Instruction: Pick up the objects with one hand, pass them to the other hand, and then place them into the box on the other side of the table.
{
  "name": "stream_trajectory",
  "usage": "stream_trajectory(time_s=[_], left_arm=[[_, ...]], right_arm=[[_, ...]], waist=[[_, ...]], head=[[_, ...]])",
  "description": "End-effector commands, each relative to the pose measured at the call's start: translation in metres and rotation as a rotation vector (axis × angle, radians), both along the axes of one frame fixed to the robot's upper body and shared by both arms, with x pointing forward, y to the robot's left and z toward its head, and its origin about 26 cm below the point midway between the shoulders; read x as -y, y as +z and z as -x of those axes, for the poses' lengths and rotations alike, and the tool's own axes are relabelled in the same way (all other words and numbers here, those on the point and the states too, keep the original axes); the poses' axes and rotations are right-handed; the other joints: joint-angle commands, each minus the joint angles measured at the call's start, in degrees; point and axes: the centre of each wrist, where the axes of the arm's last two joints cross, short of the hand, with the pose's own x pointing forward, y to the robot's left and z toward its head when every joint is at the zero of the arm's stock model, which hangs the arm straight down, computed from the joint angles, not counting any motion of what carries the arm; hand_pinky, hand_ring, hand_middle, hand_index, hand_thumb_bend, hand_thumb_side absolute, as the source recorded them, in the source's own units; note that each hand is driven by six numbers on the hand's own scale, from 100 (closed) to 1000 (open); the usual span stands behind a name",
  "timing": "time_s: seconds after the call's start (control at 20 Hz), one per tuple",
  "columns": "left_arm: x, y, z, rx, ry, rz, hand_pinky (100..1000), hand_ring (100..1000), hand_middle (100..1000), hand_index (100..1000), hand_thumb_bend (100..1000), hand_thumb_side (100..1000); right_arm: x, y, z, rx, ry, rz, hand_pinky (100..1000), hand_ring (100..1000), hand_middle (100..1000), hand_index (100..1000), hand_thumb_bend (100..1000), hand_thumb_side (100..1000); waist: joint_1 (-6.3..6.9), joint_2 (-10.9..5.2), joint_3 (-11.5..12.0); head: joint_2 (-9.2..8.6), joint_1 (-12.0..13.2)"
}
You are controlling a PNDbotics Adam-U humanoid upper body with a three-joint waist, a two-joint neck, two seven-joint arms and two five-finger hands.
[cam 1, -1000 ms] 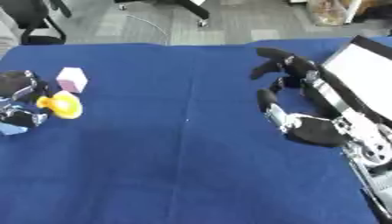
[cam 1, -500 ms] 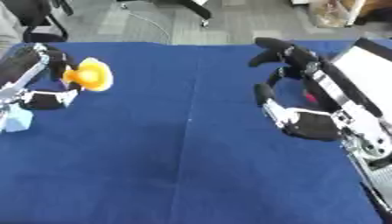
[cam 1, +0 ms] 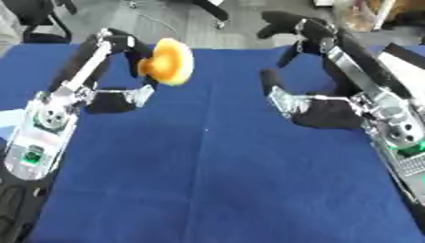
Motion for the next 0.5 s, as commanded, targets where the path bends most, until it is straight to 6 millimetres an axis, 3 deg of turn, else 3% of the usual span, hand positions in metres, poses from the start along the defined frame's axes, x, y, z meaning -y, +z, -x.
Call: stream_trajectory(time_s=[0.05,0.5], left_arm=[[0.015,0.012,0.002,0.033,-0.073,0.017,561,350,353,308,103,100],[0.041,0.022,0.004,0.088,-0.152,0.000,565,353,355,310,100,100]], right_arm=[[0.000,0.010,0.003,-0.046,-0.004,-0.053,544,907,769,940,130,498],[-0.006,0.013,0.003,-0.172,-0.087,-0.143,531,913,770,951,181,600]], waist=[[-0.70,-0.38,0.0],[-0.90,-0.29,0.2]], head=[[-0.14,-0.4],[-0.14,-1.1]])
